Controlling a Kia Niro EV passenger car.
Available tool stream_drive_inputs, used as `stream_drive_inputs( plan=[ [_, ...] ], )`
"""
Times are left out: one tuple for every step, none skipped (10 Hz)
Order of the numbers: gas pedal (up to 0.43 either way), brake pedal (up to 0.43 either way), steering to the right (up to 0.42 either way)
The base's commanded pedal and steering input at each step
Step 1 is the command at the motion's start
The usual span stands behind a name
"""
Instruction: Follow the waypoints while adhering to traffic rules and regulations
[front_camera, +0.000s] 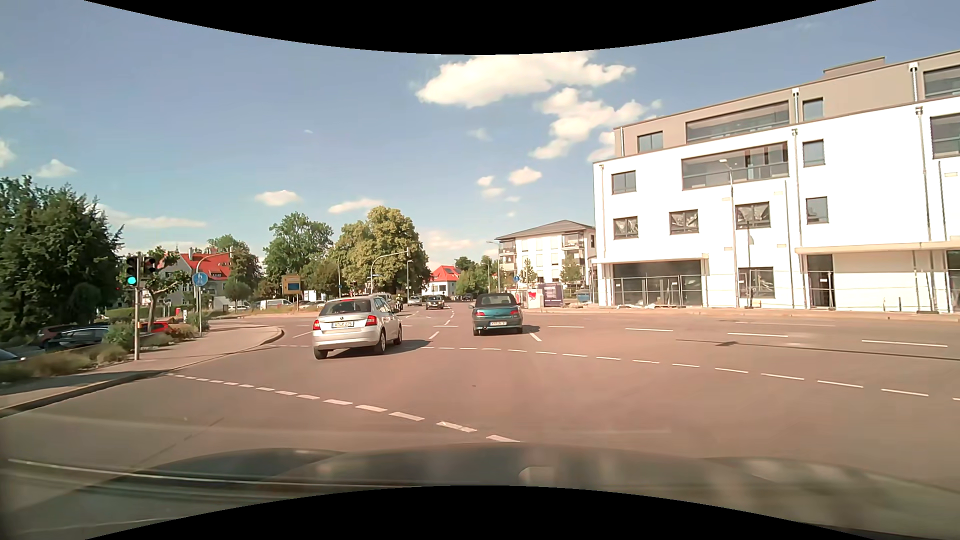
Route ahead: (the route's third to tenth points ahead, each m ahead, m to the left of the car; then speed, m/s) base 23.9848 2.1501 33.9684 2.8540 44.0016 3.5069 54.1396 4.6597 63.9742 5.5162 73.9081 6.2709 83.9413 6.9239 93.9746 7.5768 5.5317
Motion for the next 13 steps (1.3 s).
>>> stream_drive_inputs(
  plan=[
    [0.22,0.006,0.01],
    [0.22,0.006,0.009],
    [0.22,0.006,0.006],
    [0.22,0.006,0.001],
    [0.22,0.006,-0.002],
    [0.22,0.006,-0.006],
    [0.22,0.006,-0.006],
    [0.22,0.006,-0.009],
    [0.22,0.006,-0.012],
    [0.22,0.006,-0.015],
    [0.22,0.006,-0.019],
    [0.22,0.006,-0.019],
    [0.189,0.006,-0.018]
  ],
)
